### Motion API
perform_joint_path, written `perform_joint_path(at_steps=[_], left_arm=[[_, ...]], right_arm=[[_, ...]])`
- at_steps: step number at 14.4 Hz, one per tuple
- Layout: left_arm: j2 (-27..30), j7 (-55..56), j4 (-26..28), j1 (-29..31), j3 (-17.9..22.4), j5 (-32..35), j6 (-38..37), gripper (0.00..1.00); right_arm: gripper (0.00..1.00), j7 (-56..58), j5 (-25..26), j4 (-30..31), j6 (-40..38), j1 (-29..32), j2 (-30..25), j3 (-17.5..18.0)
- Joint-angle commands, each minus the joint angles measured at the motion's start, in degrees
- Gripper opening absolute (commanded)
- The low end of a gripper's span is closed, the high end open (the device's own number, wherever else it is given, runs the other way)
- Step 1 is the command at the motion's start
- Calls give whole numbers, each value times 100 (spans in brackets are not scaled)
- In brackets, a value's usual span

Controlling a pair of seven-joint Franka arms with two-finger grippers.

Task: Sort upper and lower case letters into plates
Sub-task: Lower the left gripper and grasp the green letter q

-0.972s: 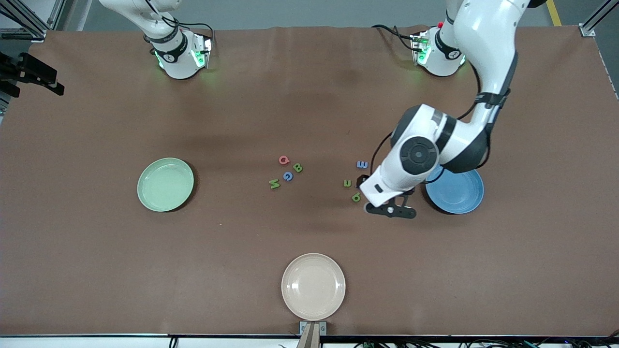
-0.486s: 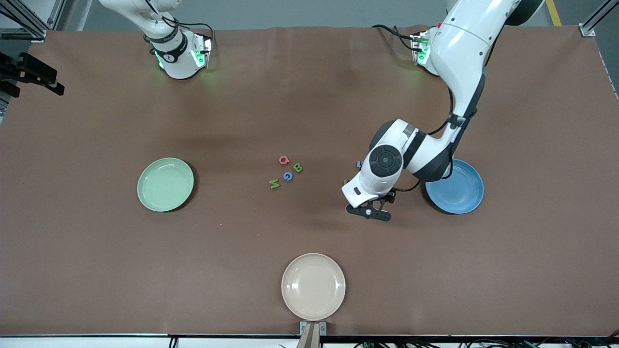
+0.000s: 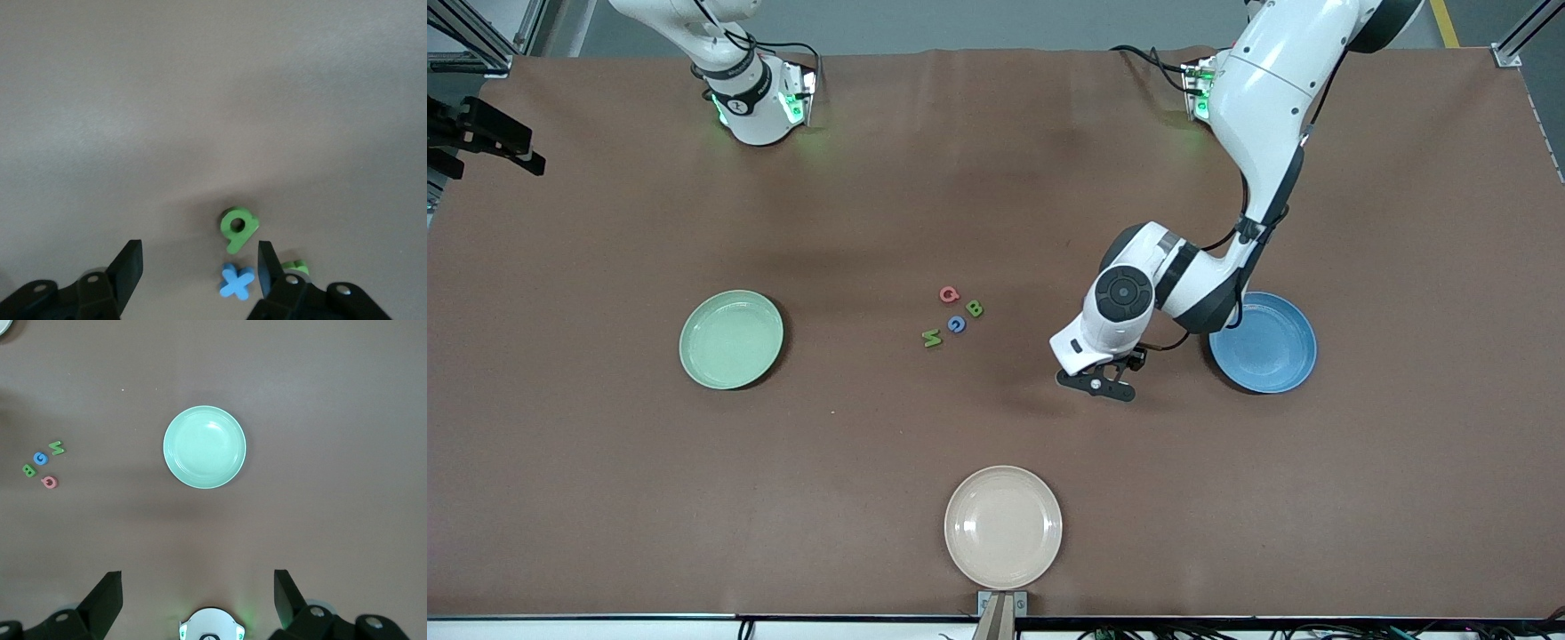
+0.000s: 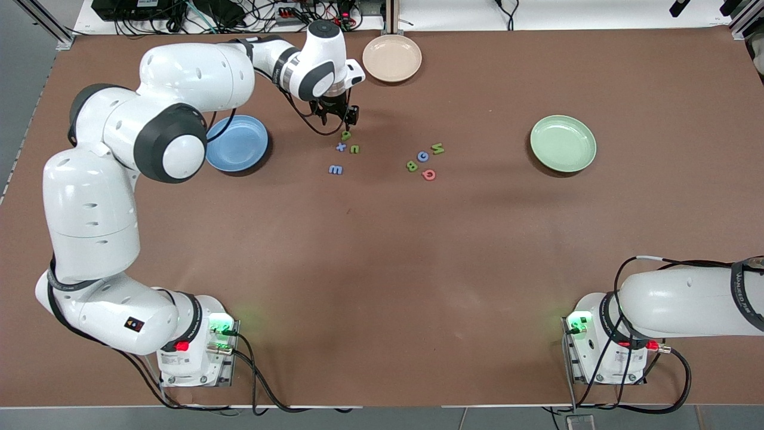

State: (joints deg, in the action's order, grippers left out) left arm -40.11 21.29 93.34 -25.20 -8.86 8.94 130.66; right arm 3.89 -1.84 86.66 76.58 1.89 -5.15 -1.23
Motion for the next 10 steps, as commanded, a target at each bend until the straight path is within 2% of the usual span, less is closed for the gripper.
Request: perform_joint_path(at_steps=[1,6,10], left_arm=[[-137,-37,27,-29,8,108,432,77],[-217,-266,114,-11,-1,108,653,76],[-208,-328,202,6,-19,99,706,70]], right_arm=[[100,41,-9,87,-3,65,-126,61],[100,41,-9,87,-3,65,-126,61],[100,41,-9,87,-3,65,-126,61]])
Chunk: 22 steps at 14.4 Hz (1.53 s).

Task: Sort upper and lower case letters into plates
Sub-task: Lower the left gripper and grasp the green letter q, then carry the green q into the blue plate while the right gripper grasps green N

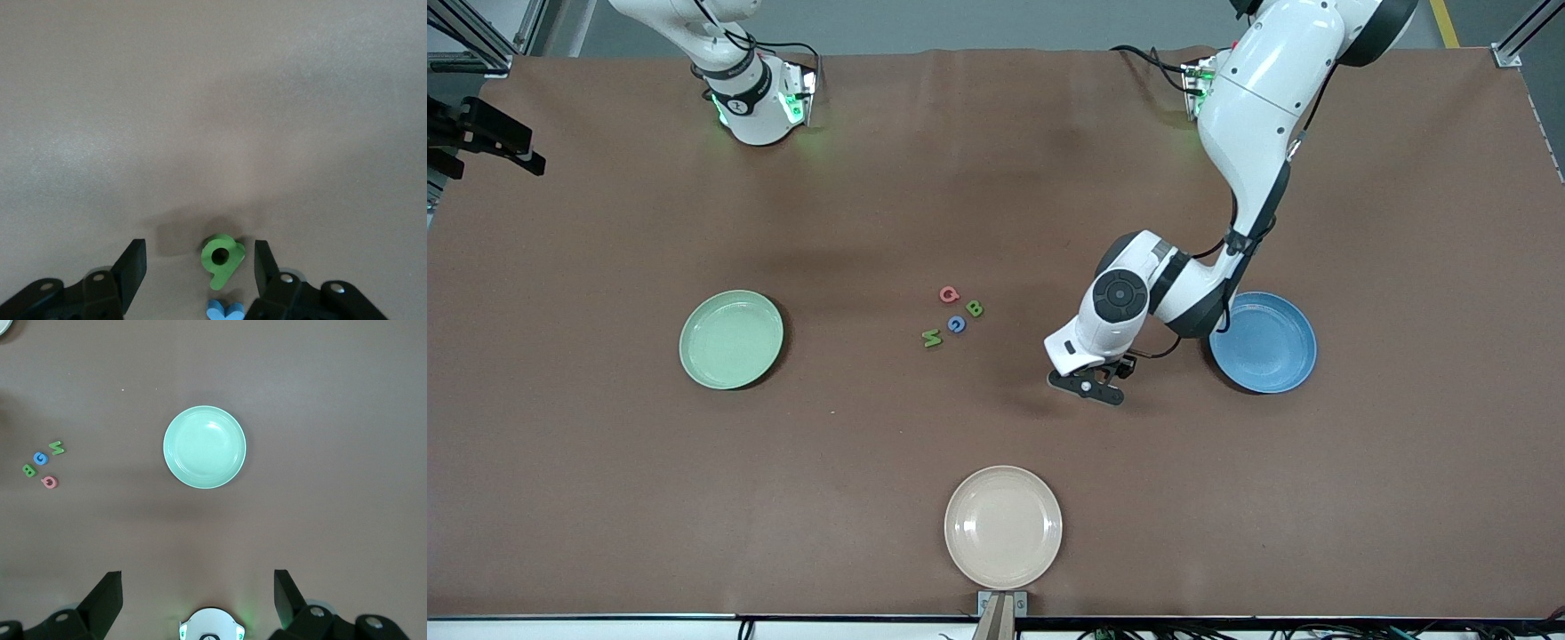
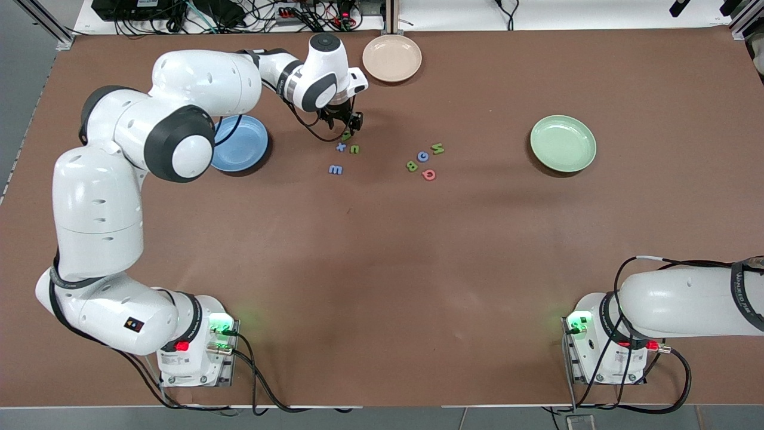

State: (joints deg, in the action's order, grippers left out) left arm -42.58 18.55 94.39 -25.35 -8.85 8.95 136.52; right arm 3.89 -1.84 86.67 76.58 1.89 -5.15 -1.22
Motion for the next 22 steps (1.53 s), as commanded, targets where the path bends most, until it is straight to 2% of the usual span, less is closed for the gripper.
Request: perform_joint_path(at_steps=[1,6,9,15,20,22], left_arm=[[39,-53,132,22,-29,98,120,67],[39,-62,176,22,-38,98,146,60],[30,-71,176,22,-38,98,208,60],[-14,-62,194,4,-38,98,287,50],[-14,-62,203,4,-38,98,287,39],[-14,-62,203,4,-38,98,287,35]], right_arm=[[100,41,-9,87,-2,65,-126,61],[100,41,-9,87,-46,65,-118,61],[100,6,-9,70,-81,65,-109,61],[100,-2,-53,-194,-73,100,-4,34],[100,59,8,-176,76,170,392,26],[100,59,17,-168,208,241,725,25]])
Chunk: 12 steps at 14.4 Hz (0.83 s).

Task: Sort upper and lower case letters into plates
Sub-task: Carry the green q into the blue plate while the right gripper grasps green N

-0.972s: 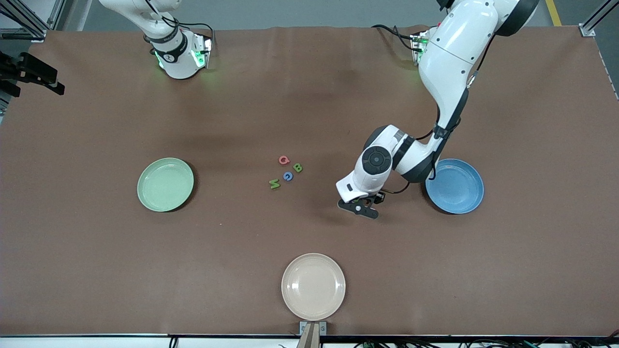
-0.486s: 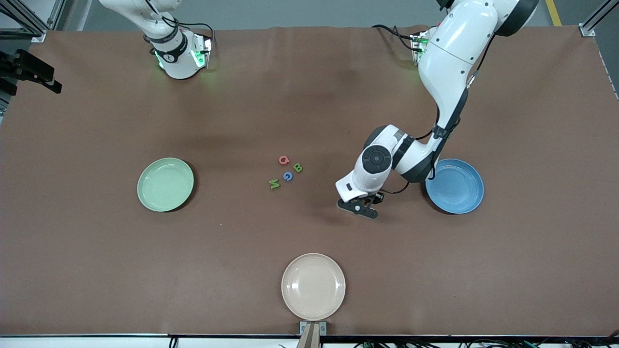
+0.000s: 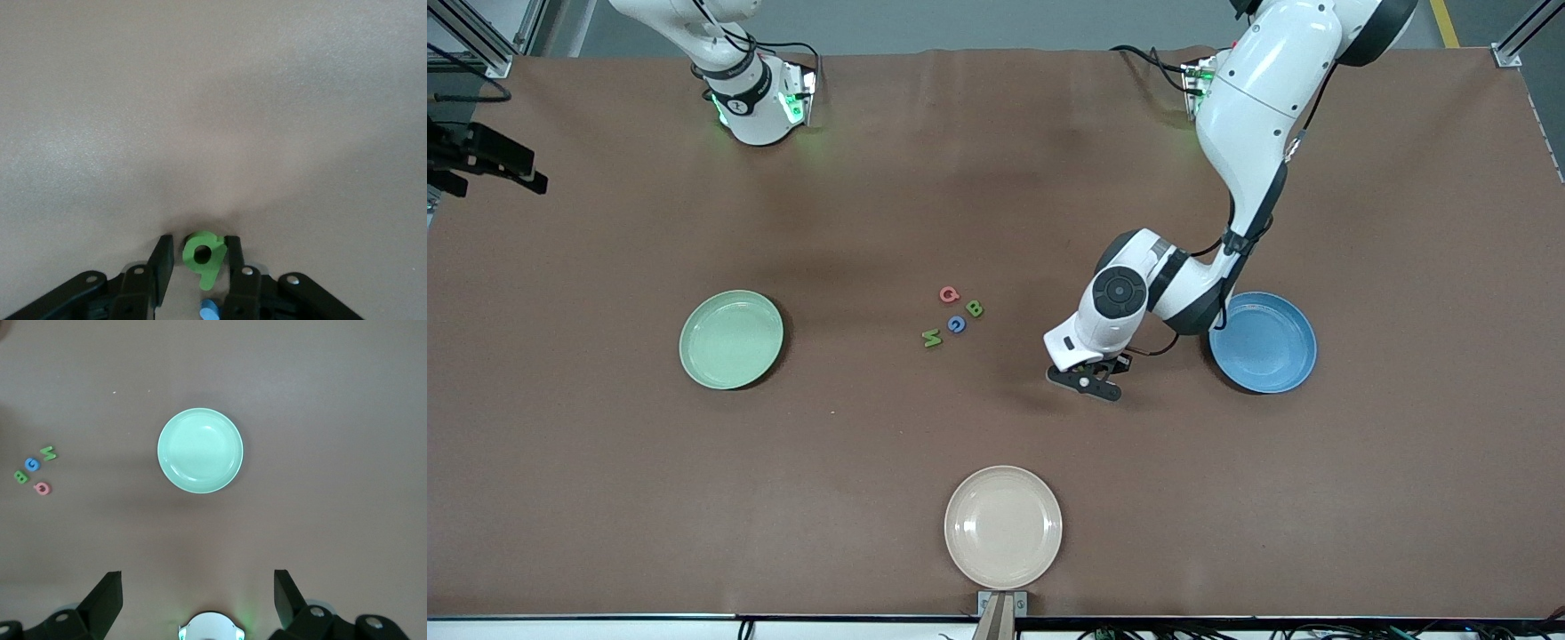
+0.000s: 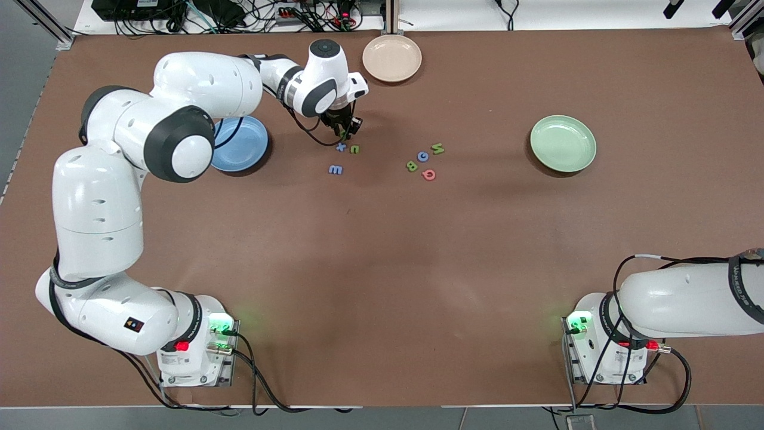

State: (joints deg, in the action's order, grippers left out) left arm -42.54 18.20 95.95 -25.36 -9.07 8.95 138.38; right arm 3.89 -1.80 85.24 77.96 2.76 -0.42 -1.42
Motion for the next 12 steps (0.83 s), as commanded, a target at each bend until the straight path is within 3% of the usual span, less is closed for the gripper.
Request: perform_joint_path(at_steps=[1,4,6,8,12], left_arm=[[-18,-19,56,5,-16,89,101,30],[-9,-10,73,5,-16,89,101,24],[35,-1,126,5,-16,89,23,10],[61,-1,144,66,-16,98,22,9],[403,-53,126,329,-16,98,-310,6]], right_arm=[[100,60,13,-51,96,224,436,46],[100,60,117,-130,193,234,1008,46],[100,-98,92,-70,430,146,1009,54],[100,-1043,13,27,544,24,1009,81],[100,-3379,4,649,1035,-827,1000,72]])
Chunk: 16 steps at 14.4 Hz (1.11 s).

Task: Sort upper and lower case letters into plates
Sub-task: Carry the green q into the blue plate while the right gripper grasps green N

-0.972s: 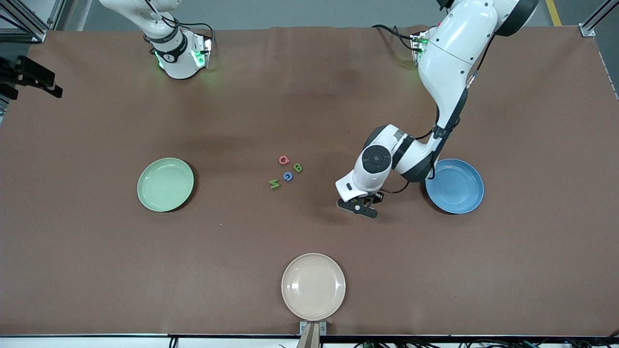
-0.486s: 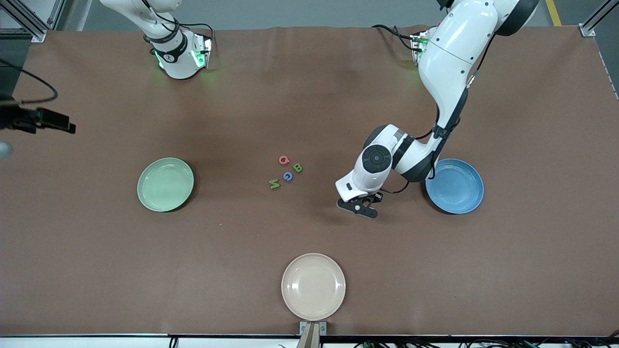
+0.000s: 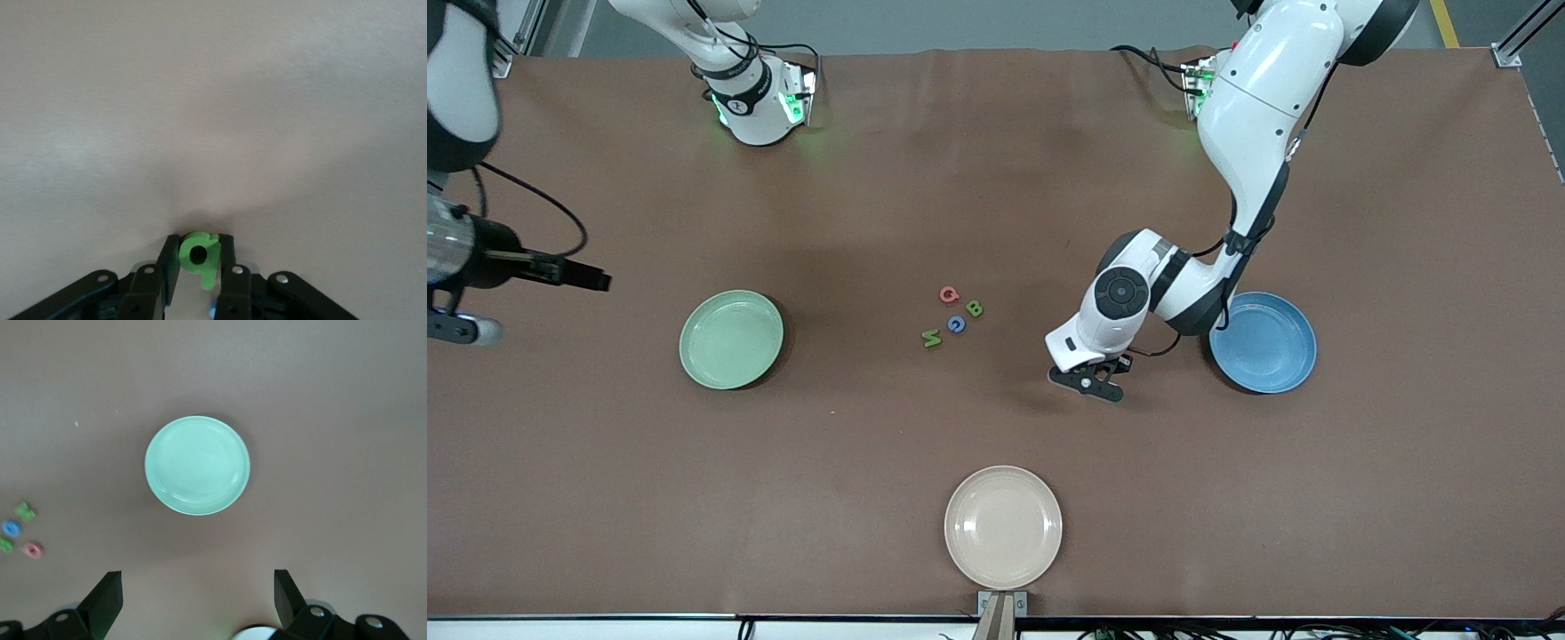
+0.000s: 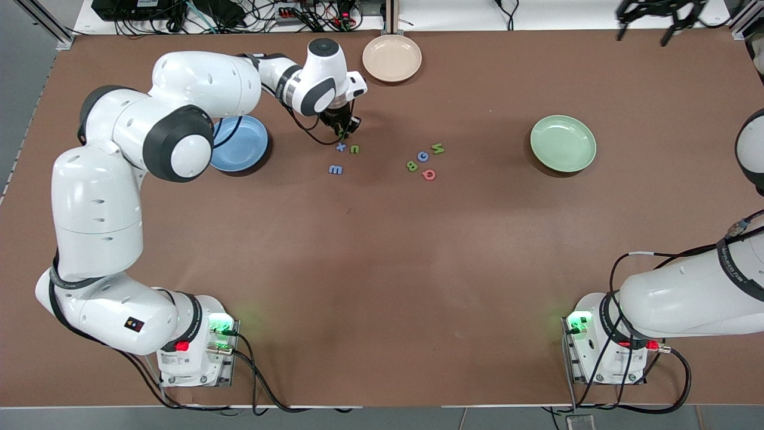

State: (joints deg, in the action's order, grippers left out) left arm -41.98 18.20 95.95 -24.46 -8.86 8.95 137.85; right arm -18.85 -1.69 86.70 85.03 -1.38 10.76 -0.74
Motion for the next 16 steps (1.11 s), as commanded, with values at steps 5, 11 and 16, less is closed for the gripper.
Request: perform_joint_path(at_steps=[5,11,16], left_arm=[[1084,-247,475,749,-45,98,-917,8],[2105,-642,1855,1662,-37,107,-883,8],[2404,-1038,2497,2331,-37,405,-629,8]], right_arm=[[100,-3902,-16,1497,1847,-1627,-100,12],[100,-6320,-148,1560,3210,-2498,786,12],[100,-7377,-148,2095,4722,-3043,1235,12]])
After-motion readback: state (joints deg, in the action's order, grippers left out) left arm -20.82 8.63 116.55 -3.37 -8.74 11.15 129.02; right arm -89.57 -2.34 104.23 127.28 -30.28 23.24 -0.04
